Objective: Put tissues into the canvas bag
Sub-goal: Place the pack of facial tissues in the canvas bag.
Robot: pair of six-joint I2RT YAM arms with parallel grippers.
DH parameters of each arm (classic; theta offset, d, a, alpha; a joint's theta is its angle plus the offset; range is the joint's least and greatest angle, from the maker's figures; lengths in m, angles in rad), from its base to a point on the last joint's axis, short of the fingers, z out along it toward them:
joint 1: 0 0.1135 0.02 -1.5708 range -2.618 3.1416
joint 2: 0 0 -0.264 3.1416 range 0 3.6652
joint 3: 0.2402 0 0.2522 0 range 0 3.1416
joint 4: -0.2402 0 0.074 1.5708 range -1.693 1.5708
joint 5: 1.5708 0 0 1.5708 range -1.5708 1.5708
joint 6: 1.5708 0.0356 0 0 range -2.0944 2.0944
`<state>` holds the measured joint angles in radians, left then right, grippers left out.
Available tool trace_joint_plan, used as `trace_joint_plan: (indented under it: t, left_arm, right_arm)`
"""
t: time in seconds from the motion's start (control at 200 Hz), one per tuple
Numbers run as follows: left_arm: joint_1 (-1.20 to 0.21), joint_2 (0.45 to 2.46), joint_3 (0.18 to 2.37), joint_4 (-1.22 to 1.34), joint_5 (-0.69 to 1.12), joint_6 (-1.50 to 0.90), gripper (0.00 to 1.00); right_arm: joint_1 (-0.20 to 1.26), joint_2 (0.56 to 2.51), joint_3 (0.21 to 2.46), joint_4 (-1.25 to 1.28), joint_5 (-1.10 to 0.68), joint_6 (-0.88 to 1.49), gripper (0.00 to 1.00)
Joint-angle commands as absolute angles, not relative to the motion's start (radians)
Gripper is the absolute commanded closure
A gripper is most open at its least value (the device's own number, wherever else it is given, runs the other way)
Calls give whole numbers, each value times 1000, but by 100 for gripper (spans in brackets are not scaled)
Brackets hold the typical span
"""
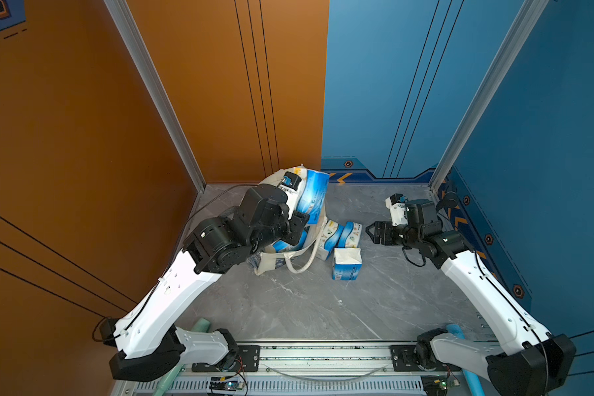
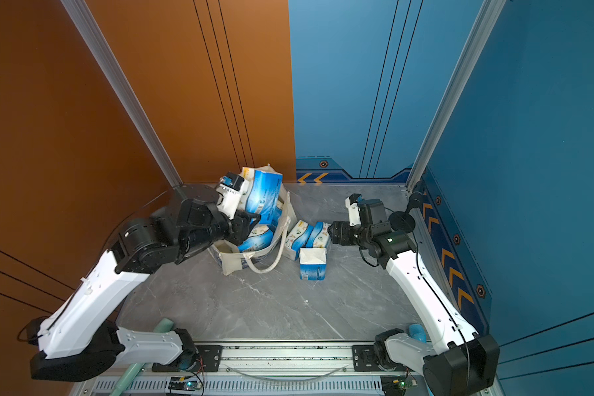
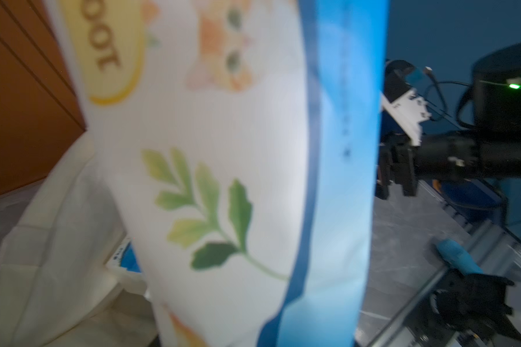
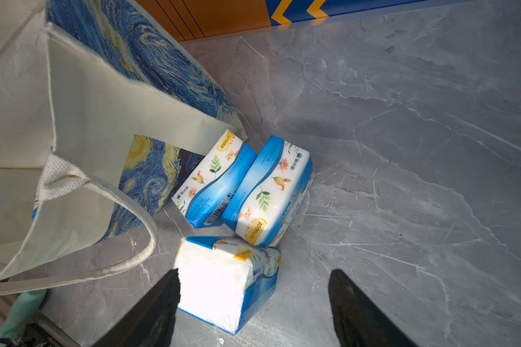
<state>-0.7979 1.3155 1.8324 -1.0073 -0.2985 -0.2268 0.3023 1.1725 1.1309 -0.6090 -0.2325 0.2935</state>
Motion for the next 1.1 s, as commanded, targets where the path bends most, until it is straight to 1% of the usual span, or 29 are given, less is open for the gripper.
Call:
trace_joint_plan:
  t: [0.0, 0.07, 0.195, 0.245, 0.34, 0.411, 0.481, 0.656, 0.836, 0.966, 1.091]
  left_arm:
    - [-703, 1366, 1845, -1128, -399, -184, 55]
    - [-642, 1391, 1816, -1130, -349, -178, 55]
    - [-583, 1470, 1808, -1159, -308, -162, 55]
    - [-567, 1509, 1824, -1174, -287, -151, 55]
    - [-553, 1599, 1876, -1220, -286, -134, 51]
    - [-549, 1670, 1926, -1266, -296, -124, 50]
    - [-549, 1742, 1984, -1331, -319, -117, 49]
    - [-545, 1888, 2083, -1480, -466, -137, 47]
    - [-537, 1928, 2104, -1514, -533, -152, 44]
    - [-525, 1979, 2144, -1598, -639, -188, 42]
    - [-526, 1999, 2154, -1598, -580, -181, 43]
  right_arm:
    - [308, 1169, 1153, -611, -216, 301, 20]
    - [308, 1178, 1152, -608, -221, 302, 20]
    - [311, 1194, 1161, -601, -227, 302, 20]
    - [311, 1202, 1164, -600, -228, 302, 20]
    - [314, 1214, 1173, -597, -228, 302, 20]
    - [317, 1219, 1176, -596, -228, 302, 20]
    - [317, 1221, 1175, -597, -226, 302, 20]
    - [315, 1228, 1174, -600, -224, 295, 20]
    - [316, 1241, 1173, -600, -220, 291, 20]
    - [316, 1250, 1175, -597, -225, 293, 20]
    - [318, 1258, 1175, -594, -224, 293, 20]
